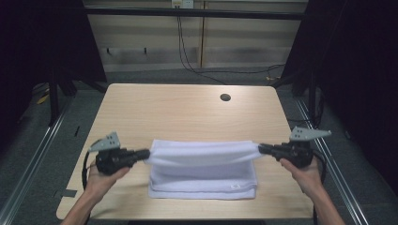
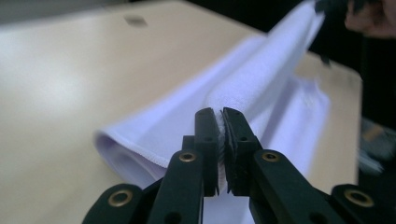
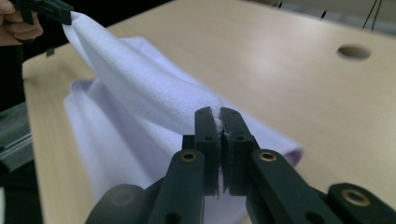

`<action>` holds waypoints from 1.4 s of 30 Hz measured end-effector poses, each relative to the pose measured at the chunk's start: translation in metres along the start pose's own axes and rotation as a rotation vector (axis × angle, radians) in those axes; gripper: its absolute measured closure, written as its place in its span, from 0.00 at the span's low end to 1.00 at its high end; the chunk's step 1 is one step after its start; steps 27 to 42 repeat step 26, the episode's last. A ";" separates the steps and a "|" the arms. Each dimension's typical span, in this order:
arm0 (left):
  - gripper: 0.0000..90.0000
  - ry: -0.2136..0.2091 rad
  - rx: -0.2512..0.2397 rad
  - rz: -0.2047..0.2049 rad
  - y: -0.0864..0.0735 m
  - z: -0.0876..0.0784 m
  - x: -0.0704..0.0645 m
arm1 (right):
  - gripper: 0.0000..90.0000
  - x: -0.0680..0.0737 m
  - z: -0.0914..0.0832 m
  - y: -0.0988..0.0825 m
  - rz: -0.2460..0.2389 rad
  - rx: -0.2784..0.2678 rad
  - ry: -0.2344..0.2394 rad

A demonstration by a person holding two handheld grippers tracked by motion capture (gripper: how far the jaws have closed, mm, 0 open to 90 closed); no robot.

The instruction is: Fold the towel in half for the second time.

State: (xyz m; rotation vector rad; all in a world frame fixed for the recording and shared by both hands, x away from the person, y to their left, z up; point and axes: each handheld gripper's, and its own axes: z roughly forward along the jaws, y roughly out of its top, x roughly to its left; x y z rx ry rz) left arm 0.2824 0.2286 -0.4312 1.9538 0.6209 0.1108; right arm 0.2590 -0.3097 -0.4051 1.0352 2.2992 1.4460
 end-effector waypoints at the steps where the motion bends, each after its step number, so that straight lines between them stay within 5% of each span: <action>1: 0.95 -0.014 0.040 0.008 -0.009 0.001 -0.005 | 0.96 0.005 0.000 -0.010 0.006 0.020 0.008; 5: 0.92 -0.077 0.169 -0.008 -0.040 0.008 -0.020 | 0.90 0.025 0.004 -0.049 -0.021 0.177 0.039; 9: 0.83 -0.121 0.246 -0.011 -0.056 0.008 -0.028 | 0.81 0.031 0.000 -0.081 0.047 0.209 0.105; 11: 0.82 -0.108 0.223 -0.006 -0.056 0.004 -0.031 | 0.76 0.030 -0.007 -0.087 0.080 0.171 0.094; 13: 0.77 -0.087 0.160 -0.028 -0.052 -0.001 -0.028 | 0.73 0.026 -0.017 -0.085 0.111 0.077 0.070; 18: 0.60 0.097 0.031 -0.160 -0.046 -0.005 0.001 | 0.61 0.016 -0.022 -0.070 0.128 -0.077 -0.110; 20: 0.60 0.147 0.015 -0.160 -0.051 -0.008 0.013 | 0.60 0.013 -0.020 -0.069 0.136 -0.132 -0.136; 23: 0.53 0.192 0.015 -0.194 -0.055 -0.013 0.023 | 0.56 0.014 -0.015 -0.074 0.133 -0.126 -0.148; 25: 0.51 0.185 -0.016 -0.224 -0.055 -0.015 0.025 | 0.52 0.014 -0.013 -0.076 0.128 -0.111 -0.149; 26: 0.49 0.195 -0.004 -0.203 -0.055 -0.015 0.023 | 0.49 0.013 -0.014 -0.077 0.134 -0.116 -0.149; 42: 0.49 0.195 -0.004 -0.203 -0.055 -0.015 0.023 | 0.49 0.013 -0.014 -0.077 0.134 -0.116 -0.149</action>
